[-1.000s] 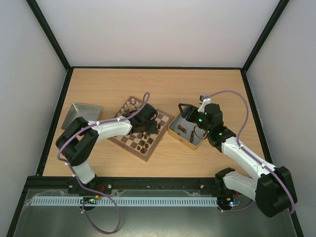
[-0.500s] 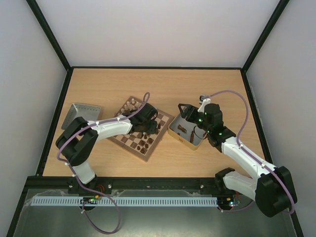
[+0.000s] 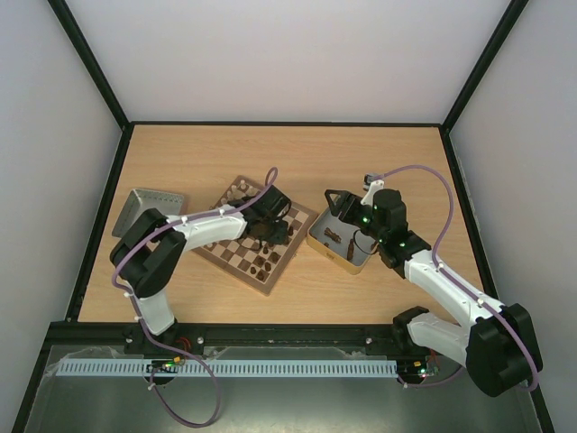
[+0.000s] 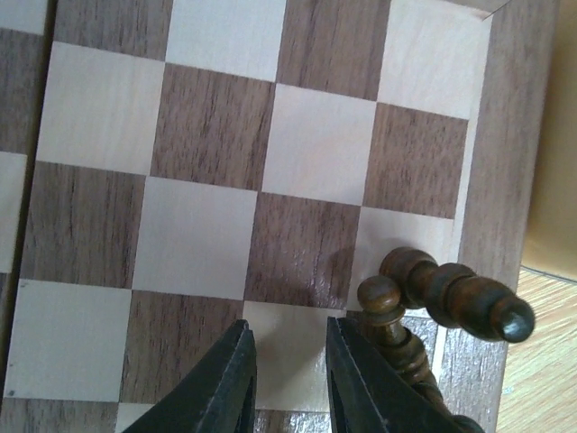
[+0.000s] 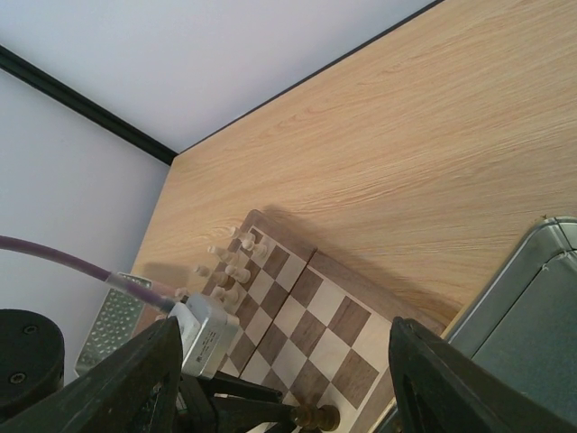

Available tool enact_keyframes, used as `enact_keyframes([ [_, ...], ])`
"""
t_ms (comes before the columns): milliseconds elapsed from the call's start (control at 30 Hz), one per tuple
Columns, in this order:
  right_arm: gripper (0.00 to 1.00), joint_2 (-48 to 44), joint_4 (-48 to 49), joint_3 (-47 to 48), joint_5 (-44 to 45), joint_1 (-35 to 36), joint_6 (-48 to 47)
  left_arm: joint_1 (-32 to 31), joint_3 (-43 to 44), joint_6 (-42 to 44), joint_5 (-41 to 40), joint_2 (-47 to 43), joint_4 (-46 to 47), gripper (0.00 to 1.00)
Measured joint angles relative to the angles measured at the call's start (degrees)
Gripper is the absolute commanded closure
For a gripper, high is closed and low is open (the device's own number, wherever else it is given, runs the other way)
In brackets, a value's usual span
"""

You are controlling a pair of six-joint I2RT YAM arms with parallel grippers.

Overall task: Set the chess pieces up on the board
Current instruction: Pick up the chess piece from the chessboard.

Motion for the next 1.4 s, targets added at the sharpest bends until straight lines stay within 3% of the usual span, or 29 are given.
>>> enact_keyframes([
  [233, 0.39, -0.02, -0.02, 0.00, -0.04, 0.00, 0.15, 0.79, 0.00, -0.55, 0.07, -0.13, -0.72, 0.78],
  [367, 0.43, 0.00, -0.28, 0.02, -0.46, 0.00, 0.15, 2.34, -0.04, -1.57, 1.33, -2.34, -0.50, 0.74],
  [533, 0.44, 2.97, -6.75, 3.56, -0.35, 1.20, -1.46, 4.79, -0.04, -3.06, 4.37, -5.77, -0.20, 0.72],
  [767, 0.48, 12.07, -19.47, 15.34, 7.13, 11.98, -2.89, 9.40, -0.98, -7.37, 6.86, -9.55, 0.09, 0.70],
  [1033, 0.56, 23.12, -30.51, 21.73, 14.78, 23.41, 0.00, 15.15, -5.44, -11.52, 7.50, -16.92, 0.33, 0.67],
  [1400, 0.64, 30.53, -35.58, 28.20, 18.10, 27.23, 2.14, 17.11, -8.92, -12.35, 10.16, -19.85, 1.44, 0.66],
])
